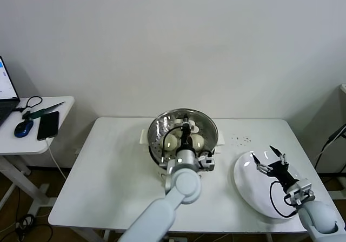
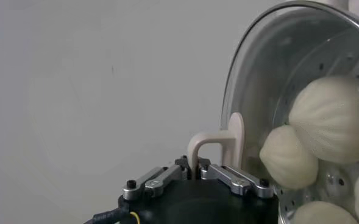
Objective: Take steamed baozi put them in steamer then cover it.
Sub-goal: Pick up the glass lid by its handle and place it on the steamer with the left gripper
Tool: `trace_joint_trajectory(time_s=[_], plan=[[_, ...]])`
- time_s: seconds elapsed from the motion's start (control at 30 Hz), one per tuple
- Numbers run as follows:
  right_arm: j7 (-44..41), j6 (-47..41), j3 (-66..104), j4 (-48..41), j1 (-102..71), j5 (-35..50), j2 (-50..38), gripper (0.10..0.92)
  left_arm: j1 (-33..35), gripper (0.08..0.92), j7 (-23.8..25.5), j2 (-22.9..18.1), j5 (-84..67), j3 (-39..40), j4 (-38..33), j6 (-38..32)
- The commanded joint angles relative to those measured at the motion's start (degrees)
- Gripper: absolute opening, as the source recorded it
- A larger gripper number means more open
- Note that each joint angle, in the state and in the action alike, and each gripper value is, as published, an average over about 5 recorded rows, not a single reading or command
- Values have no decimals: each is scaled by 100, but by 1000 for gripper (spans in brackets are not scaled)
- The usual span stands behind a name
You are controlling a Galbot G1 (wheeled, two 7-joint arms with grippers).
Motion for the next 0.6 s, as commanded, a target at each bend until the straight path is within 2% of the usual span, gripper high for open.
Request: trace_joint_trajectory(time_s=[0.03, 0.6], plan=[[-14, 16, -1, -15, -8, -56, 19, 823, -10, 152, -30, -23, -43, -45, 138, 281], [-38, 41, 10, -12, -28, -139, 46, 823, -22, 152, -185, 2, -171, -56, 270, 281]])
